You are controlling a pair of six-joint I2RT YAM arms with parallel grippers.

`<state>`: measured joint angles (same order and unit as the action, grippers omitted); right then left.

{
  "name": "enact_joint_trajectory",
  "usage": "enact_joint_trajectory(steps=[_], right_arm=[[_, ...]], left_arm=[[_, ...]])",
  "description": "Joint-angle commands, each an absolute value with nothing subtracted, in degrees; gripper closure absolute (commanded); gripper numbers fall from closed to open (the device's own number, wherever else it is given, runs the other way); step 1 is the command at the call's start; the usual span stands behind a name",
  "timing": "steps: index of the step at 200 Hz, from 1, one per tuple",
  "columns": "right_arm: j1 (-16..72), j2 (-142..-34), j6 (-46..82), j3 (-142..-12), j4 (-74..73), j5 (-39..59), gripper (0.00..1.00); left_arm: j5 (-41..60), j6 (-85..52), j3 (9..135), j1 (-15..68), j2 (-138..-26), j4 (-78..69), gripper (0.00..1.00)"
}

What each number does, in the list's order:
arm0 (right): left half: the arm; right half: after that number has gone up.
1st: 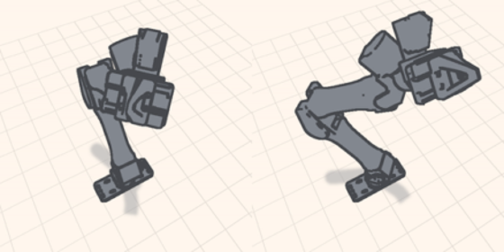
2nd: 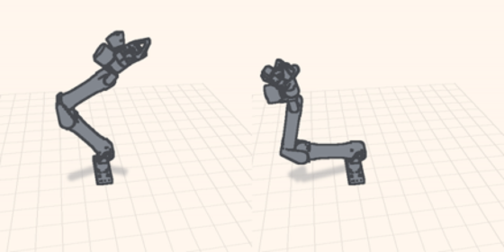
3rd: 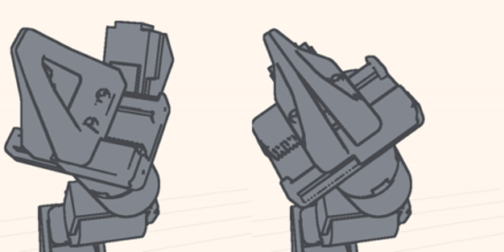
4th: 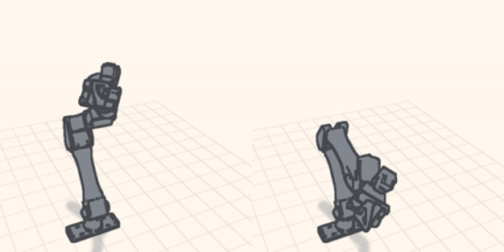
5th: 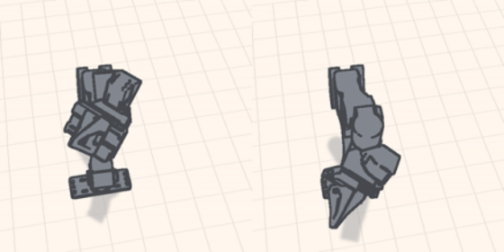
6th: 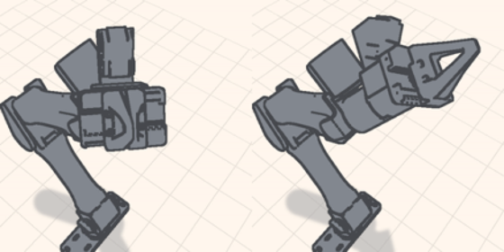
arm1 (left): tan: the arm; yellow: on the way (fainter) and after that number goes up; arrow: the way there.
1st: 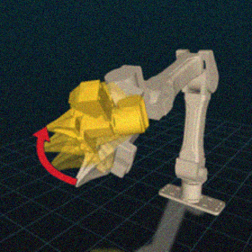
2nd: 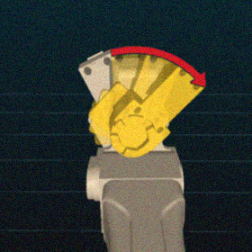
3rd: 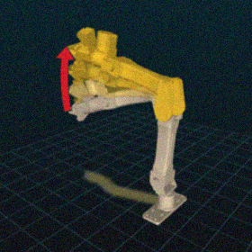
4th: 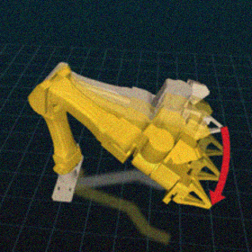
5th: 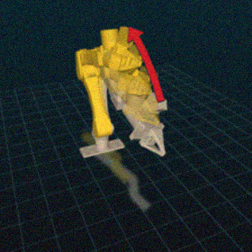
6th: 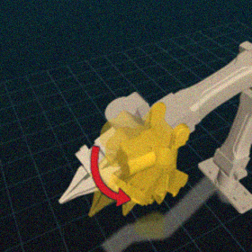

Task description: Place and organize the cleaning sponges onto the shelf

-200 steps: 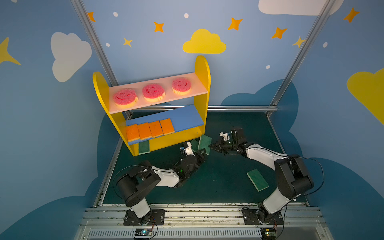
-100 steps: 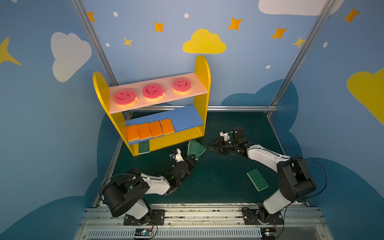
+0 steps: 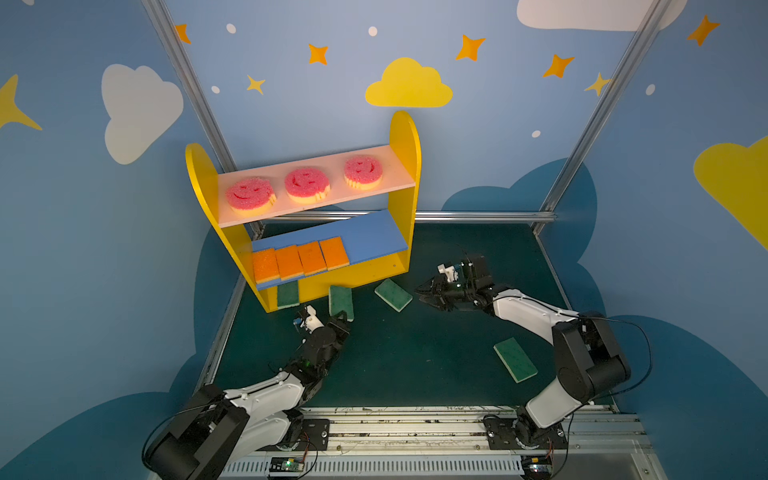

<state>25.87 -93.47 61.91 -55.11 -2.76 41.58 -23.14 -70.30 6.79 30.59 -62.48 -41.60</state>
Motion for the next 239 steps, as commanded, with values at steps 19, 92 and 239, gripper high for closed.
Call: enact_joint_trajectory(steps=[19,92,239], right_arm=[[26.34,-95.09,61.44,-57.37,-2.99,42.08,0.57],[26.36,-96.36,60.81,-58.93,-2.02,42.12,0.57],[25.74,-101.16,61.15,-59.63,-3.94,43.66,0.57]], left_arm=[[-19.63,-67.3,5.68,26.0,-60.63,-39.08,0.97],[-15.04,-67.4,6.06,16.68,-64.75,-43.03,0.97],[-6.55,-71.56,12.7,4.44,-87.8,-58.79,0.97]])
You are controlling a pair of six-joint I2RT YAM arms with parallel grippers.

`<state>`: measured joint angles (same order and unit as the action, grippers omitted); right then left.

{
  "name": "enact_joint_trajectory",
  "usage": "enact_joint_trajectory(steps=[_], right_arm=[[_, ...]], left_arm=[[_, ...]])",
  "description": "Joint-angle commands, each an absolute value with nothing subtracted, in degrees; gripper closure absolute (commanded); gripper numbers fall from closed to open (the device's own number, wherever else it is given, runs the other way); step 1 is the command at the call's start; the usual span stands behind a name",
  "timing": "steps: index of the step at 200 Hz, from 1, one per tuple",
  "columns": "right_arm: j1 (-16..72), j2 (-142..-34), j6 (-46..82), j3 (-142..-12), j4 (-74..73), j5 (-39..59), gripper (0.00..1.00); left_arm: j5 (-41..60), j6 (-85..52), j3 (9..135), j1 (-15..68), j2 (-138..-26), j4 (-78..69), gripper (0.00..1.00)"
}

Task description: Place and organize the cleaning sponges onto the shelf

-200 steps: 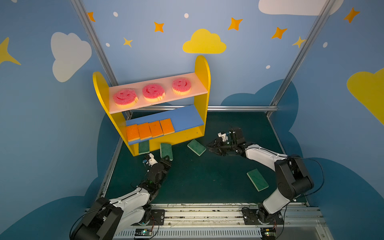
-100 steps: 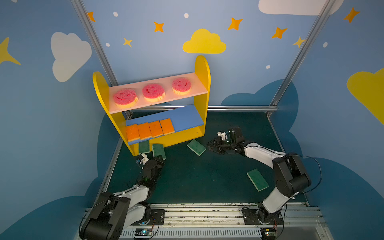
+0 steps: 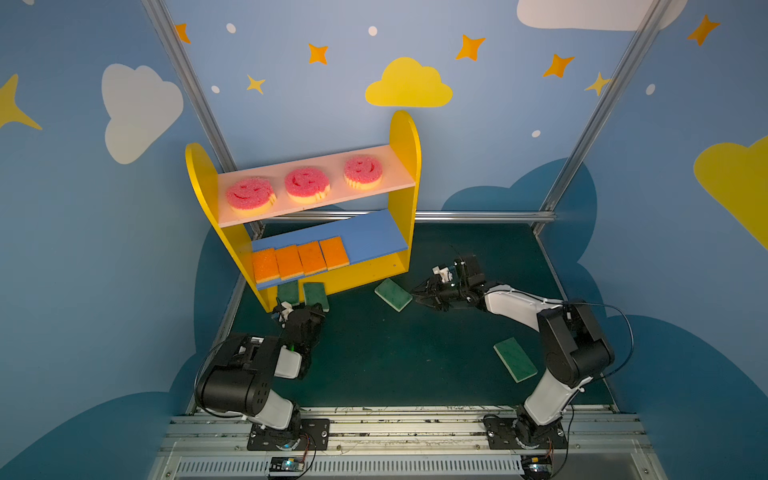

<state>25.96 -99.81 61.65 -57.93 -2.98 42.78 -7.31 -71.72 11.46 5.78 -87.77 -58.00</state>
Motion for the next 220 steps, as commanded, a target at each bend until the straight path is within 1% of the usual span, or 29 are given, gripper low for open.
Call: enact_joint_trajectory(steps=[1,32,64,96,121,139,220], right_arm=[[25.7,-101.2,61.16,-59.66,-3.95,43.63,0.57],[25.75,-101.85,61.68,-59.77,-4.85,43.85,0.57],[25.85,-101.96,61.88,-59.77,-5.0,44.17,0.57],[25.78,-101.52,61.46,-59.68,-4.4,44.13,0.57],[25.66,-101.25,61.22,-59.41,-4.16,44.17,0.57],[25.58,-101.33,61.24,-59.32,-4.18,44.17,0.57],[25.66,-102.56,61.59,-59.77,-4.83,44.55,0.57]], left_arm=[[-6.53,-71.51,12.72,4.42,-87.8,-58.66,0.97],[-4.92,-71.84,13.26,1.79,-89.34,-59.11,0.97],[-1.64,-73.05,14.41,-0.77,-93.77,-61.21,0.97],[1.62,-75.7,15.03,-3.1,-100.93,-68.07,0.97],[4.29,-76.38,15.11,-5.12,-106.48,-76.14,0.97],[4.64,-78.75,14.98,-6.26,-109.91,-79.94,0.97],[3.87,-77.99,15.88,-8.34,-110.72,-79.79,0.97]])
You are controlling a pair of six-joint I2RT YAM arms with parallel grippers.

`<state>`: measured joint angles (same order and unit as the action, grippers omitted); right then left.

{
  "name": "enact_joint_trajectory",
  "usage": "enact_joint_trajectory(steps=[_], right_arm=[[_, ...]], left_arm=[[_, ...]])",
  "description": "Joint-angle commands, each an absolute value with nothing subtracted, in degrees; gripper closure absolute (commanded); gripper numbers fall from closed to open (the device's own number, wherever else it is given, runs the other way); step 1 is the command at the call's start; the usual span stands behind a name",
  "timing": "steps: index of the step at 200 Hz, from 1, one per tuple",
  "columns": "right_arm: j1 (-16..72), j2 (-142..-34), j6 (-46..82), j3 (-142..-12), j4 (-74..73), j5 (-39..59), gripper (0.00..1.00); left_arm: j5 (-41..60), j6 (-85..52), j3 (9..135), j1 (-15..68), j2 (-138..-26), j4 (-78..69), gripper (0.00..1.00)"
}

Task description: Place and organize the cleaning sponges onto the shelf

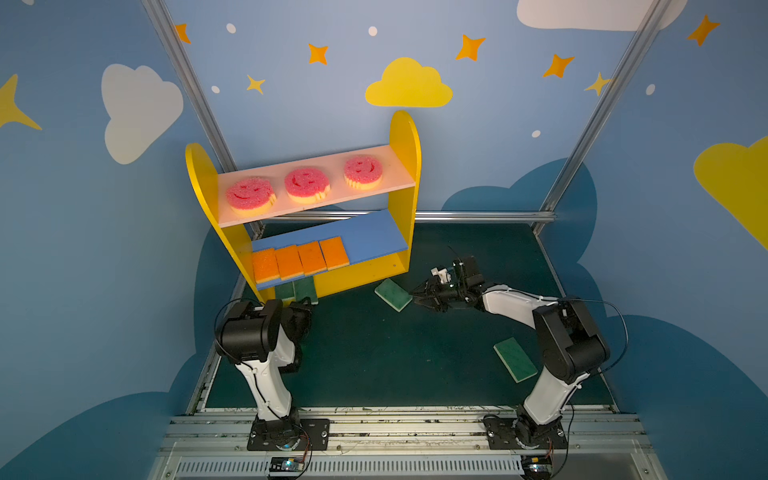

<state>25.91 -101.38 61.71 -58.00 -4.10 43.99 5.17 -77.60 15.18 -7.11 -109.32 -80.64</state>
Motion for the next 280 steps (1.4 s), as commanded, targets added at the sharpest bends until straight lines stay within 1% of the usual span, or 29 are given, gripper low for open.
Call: enact_joint_trajectory(steps=[1,33,82,122,145,159,174,185,209,221,238,252,277,280], right_arm=[[25.66,-102.56,61.56,-59.81,-4.83,44.51,0.57],[25.63,-102.83,61.44,-60.01,-4.53,44.48,0.57],[25.49,-103.18,61.08,-61.04,-3.69,44.55,0.57],[25.56,-103.88,61.03,-61.69,-3.6,44.69,0.57],[25.54,-103.97,61.08,-61.87,-3.56,44.74,0.57],[25.44,-103.89,61.04,-61.87,-3.54,44.74,0.57],[25.4,-103.89,60.91,-62.05,-3.21,44.74,0.57],[25.4,-103.89,60.91,-62.14,-3.25,44.74,0.57],[25.41,-103.86,61.08,-62.31,-3.51,44.83,0.57],[25.41,-103.81,61.15,-62.23,-3.59,44.91,0.57],[25.43,-103.68,61.16,-61.88,-3.78,44.91,0.57],[25.4,-103.54,61.17,-61.62,-3.9,44.96,0.57],[25.42,-103.53,61.4,-61.19,-4.63,45.07,0.57],[25.35,-103.53,61.5,-61.17,-4.7,45.11,0.57]], left_arm=[[3.87,-78.02,15.85,-8.39,-110.77,-79.84,0.97],[4.37,-78.66,17.13,-9.22,-111.78,-79.97,0.95],[7.32,-79.32,19.49,-10.1,-113.44,-79.88,0.85],[9.91,-79.69,21.08,-10.2,-114.87,-78.89,0.84],[12.19,-80.19,22.32,-10.26,-115.88,-78.74,0.77],[12.26,-80.33,22.12,-10.28,-116.15,-78.95,0.7],[12.47,-80.24,21.85,-10.28,-116.01,-79.0,0.67],[12.47,-80.17,21.73,-10.24,-115.71,-78.96,0.68],[12.37,-80.08,21.53,-10.26,-115.32,-78.33,0.76],[12.48,-80.16,21.5,-10.28,-115.14,-78.21,0.78],[12.55,-79.96,21.31,-10.28,-114.79,-78.09,0.89],[12.65,-79.73,21.18,-10.24,-114.29,-77.87,0.96],[13.01,-78.8,21.13,-10.28,-112.83,-76.98,0.97],[14.48,-78.55,21.18,-10.28,-112.59,-76.85,0.97]])
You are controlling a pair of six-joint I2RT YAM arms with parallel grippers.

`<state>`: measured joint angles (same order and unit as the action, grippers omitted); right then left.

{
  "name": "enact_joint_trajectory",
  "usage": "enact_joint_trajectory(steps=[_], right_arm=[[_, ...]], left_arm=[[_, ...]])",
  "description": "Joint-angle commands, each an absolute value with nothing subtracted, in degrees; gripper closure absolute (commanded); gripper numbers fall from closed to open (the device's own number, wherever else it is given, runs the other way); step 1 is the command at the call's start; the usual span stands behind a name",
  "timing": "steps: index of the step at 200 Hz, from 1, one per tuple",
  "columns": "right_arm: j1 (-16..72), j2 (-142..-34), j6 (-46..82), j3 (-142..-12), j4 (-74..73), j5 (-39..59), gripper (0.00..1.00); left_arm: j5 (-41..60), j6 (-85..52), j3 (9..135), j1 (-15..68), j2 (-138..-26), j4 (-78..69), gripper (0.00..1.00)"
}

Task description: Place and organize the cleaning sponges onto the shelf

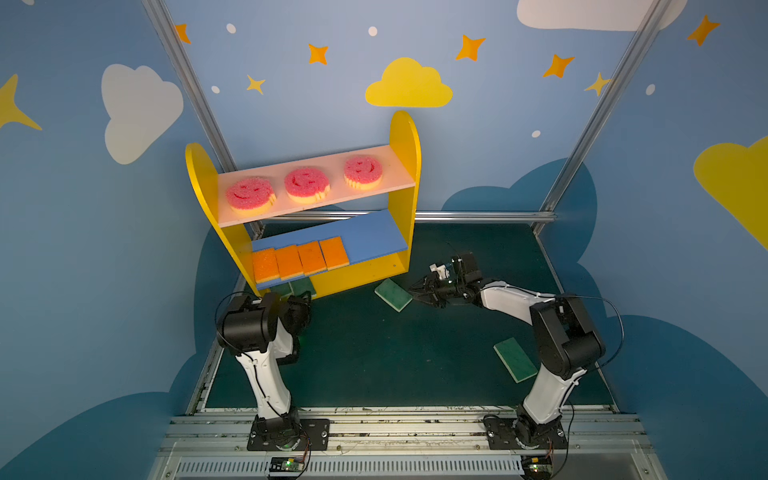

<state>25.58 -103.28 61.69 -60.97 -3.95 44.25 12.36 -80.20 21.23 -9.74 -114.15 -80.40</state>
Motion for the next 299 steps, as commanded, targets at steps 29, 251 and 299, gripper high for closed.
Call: enact_joint_trajectory(steps=[29,251,299], right_arm=[[25.39,-103.66,61.77,-60.85,-5.49,45.27,0.57],[24.79,-106.61,63.22,-60.58,-9.66,47.19,0.57],[24.94,-106.25,63.06,-60.47,-9.51,47.46,0.56]], left_arm=[[18.46,-74.61,21.83,-10.27,-109.04,-73.3,0.97],[23.03,-75.8,22.33,-12.13,-112.79,-71.42,0.44],[22.44,-71.77,20.18,-11.98,-103.02,-62.43,0.25]])
